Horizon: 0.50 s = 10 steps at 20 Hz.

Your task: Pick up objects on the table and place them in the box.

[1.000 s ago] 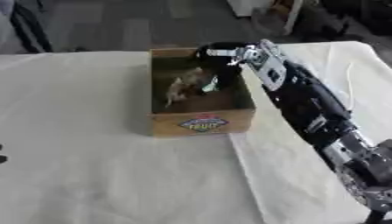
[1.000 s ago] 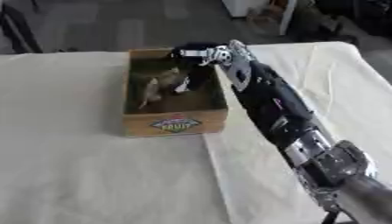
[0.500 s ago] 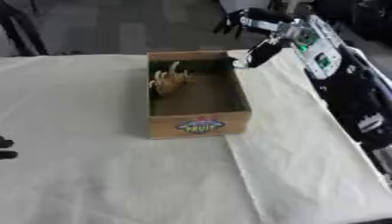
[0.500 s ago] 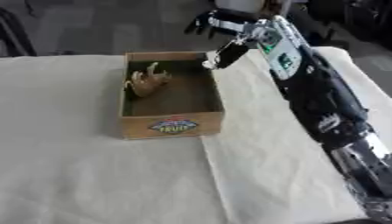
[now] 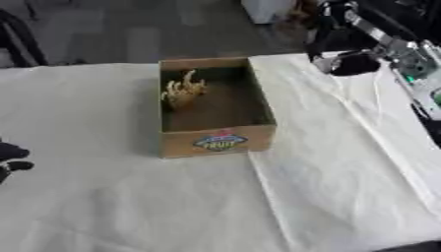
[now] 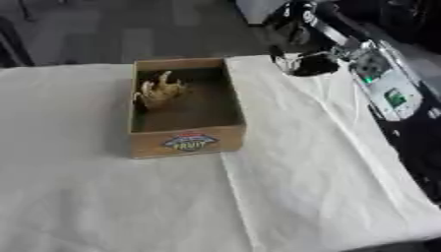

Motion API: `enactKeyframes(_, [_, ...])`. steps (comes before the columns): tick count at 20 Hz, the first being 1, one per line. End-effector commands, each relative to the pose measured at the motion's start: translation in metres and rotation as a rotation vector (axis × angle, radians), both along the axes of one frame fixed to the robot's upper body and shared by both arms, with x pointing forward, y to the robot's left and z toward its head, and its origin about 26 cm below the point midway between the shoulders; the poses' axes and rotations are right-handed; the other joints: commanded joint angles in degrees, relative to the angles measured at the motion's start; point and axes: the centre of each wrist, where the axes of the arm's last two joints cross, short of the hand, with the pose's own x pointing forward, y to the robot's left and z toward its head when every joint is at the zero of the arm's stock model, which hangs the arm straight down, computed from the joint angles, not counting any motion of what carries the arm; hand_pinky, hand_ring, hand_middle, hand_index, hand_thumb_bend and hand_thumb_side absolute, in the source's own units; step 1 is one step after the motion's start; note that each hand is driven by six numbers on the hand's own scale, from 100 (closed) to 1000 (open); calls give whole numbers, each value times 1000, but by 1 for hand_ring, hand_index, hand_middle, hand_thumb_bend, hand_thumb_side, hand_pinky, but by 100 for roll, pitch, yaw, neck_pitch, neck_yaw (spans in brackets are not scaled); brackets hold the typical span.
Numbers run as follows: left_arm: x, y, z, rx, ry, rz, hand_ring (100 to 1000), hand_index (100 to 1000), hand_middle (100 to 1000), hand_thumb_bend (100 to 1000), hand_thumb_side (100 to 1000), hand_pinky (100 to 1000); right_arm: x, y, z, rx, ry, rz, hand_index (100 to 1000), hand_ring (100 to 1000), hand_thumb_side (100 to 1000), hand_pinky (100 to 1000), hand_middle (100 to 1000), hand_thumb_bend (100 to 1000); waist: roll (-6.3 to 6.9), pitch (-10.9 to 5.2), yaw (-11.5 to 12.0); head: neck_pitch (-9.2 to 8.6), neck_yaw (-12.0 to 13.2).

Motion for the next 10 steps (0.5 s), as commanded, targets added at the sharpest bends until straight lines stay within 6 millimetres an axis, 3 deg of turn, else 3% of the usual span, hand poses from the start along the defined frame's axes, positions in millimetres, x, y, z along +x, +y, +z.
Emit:
enactKeyframes(1, [1,8,10,24,-32,23,590,505,502,254,516,537,-20,-11,14,142,-79,-39,766,697,165,520,693,100,20,-61,-56,-63,82])
enactKeyframes(10, [-1,11,8,33,-31,41,590,504,501,265,498,536,-52,-24,-34,426,-66,-199,756,663,187,489,653,100,87,-28,-203,-85,158])
